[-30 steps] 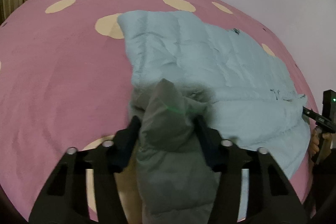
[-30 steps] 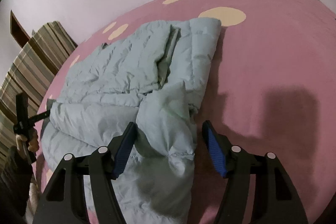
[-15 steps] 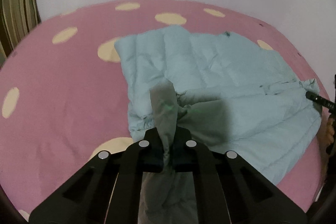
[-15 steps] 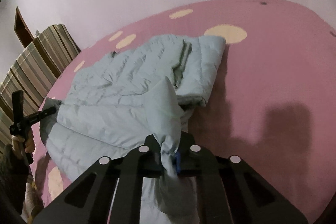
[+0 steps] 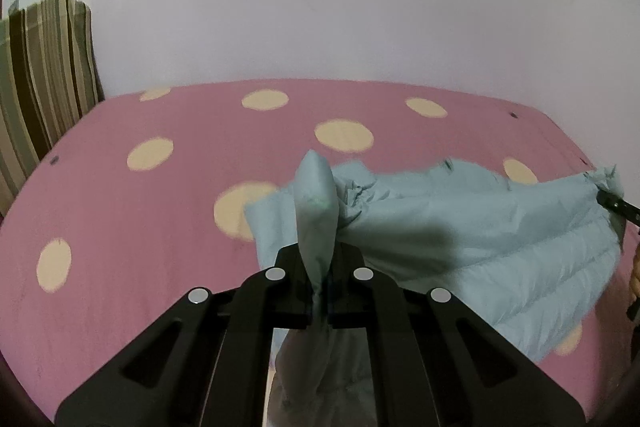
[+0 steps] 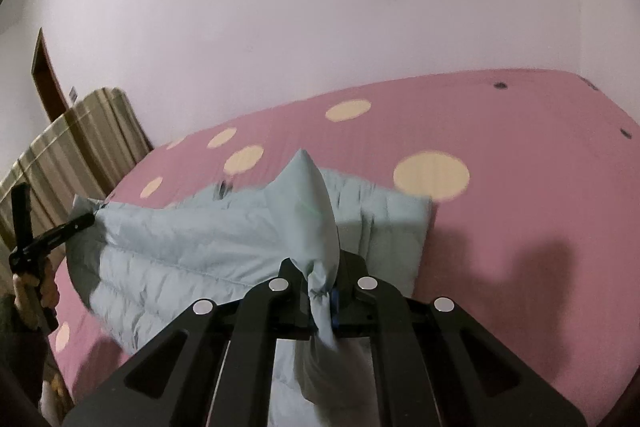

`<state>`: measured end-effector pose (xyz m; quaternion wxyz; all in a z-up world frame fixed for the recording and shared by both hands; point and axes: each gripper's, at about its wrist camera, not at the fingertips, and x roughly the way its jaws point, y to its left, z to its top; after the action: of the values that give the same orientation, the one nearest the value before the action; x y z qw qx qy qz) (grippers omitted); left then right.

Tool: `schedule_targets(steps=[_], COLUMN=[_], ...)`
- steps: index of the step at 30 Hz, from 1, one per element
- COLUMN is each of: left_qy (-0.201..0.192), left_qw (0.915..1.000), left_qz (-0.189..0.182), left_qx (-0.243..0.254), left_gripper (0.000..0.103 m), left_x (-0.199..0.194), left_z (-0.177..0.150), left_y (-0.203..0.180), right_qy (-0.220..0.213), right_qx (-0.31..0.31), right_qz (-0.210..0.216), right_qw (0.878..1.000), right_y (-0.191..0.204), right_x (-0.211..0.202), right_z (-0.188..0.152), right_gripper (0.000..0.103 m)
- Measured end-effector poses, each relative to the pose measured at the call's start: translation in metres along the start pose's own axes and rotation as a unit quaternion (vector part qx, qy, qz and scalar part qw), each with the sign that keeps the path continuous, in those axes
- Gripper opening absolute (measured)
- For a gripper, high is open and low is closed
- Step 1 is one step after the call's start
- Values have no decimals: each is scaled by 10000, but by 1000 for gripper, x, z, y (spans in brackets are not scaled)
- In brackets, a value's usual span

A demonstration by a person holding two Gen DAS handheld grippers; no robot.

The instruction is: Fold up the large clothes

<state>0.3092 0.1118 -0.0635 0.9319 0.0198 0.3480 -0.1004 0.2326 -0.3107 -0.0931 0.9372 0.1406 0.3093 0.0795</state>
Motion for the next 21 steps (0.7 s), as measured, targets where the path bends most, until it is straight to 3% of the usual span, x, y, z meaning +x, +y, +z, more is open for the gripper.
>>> schedule_targets(steps=[6,9,16,21], left_qy=[47,301,1084,1255], left_qw=[9989,9974,9889,9864], left_qz=[453,655,1017,1056], left_qx=[67,-29,-14,-61], left_gripper=[4,4,4,4], left_x=[61,106,189,217], left_z=[46,54,33,14], left_y=[-6,-5,-4,-2], right_qy=[153,331,992,1220], right_qx=[235,430,479,443], right_qz=[-285,-382,-701,-836], right_qw=[9992,9978,9914,9880], right_y=[-11,-21,-37,-44], right_x=[67,101,171,195], right_z=[39,46,31,13], right_gripper=[4,4,4,5])
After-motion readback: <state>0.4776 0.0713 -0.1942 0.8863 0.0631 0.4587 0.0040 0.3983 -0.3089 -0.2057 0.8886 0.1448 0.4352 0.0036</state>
